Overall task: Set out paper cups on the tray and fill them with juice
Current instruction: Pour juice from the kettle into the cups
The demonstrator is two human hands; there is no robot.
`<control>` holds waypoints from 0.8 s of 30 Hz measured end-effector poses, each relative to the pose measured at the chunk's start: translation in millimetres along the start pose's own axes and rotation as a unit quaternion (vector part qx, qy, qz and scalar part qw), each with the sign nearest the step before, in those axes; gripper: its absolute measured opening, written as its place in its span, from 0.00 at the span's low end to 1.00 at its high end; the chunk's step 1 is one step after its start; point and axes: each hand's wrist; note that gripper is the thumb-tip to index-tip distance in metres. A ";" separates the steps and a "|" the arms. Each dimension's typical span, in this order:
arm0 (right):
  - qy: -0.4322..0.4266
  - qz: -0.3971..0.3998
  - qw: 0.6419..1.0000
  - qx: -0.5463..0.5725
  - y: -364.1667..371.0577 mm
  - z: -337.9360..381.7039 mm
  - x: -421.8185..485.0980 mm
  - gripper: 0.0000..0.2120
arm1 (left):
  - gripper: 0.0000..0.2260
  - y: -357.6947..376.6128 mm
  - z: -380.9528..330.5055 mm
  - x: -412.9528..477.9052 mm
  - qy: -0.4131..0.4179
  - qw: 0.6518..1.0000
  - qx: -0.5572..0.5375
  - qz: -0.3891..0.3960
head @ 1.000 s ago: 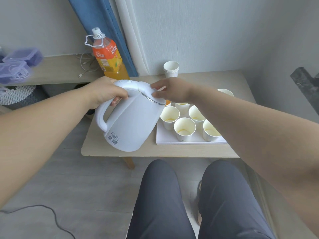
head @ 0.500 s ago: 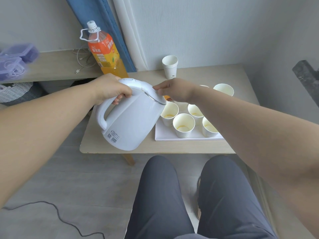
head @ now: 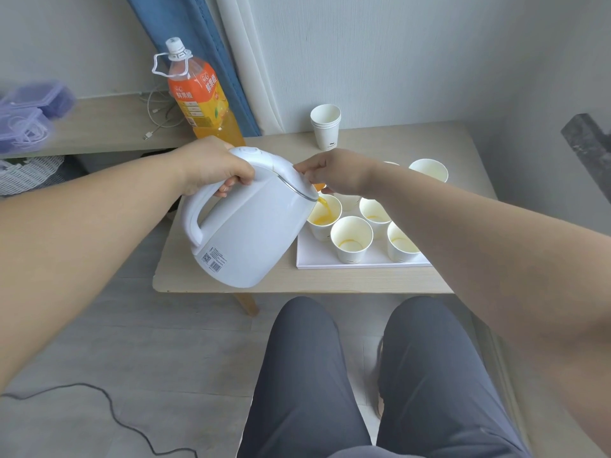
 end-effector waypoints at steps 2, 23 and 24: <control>-0.002 0.003 1.000 0.005 -0.1 1.3 -0.9 0.17 | 0.12 -0.5 -0.3 -0.9 -0.002 1.000 0.001 -0.001; -0.026 -0.002 1.000 -0.009 -3.4 16.4 -8.0 0.17 | 0.11 -13.4 -7.5 -11.1 -0.007 1.000 0.000 -0.012; -0.028 -0.001 1.000 -0.010 -3.7 17.3 -8.6 0.17 | 0.10 -13.9 -7.4 -11.8 -0.007 1.000 0.000 -0.013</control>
Point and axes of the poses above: each hand's wrist, its own x-axis towards the middle knuckle, its own y-axis out of the palm, z = x × y, and after that the axes turned 4 degrees about -x, right-handed
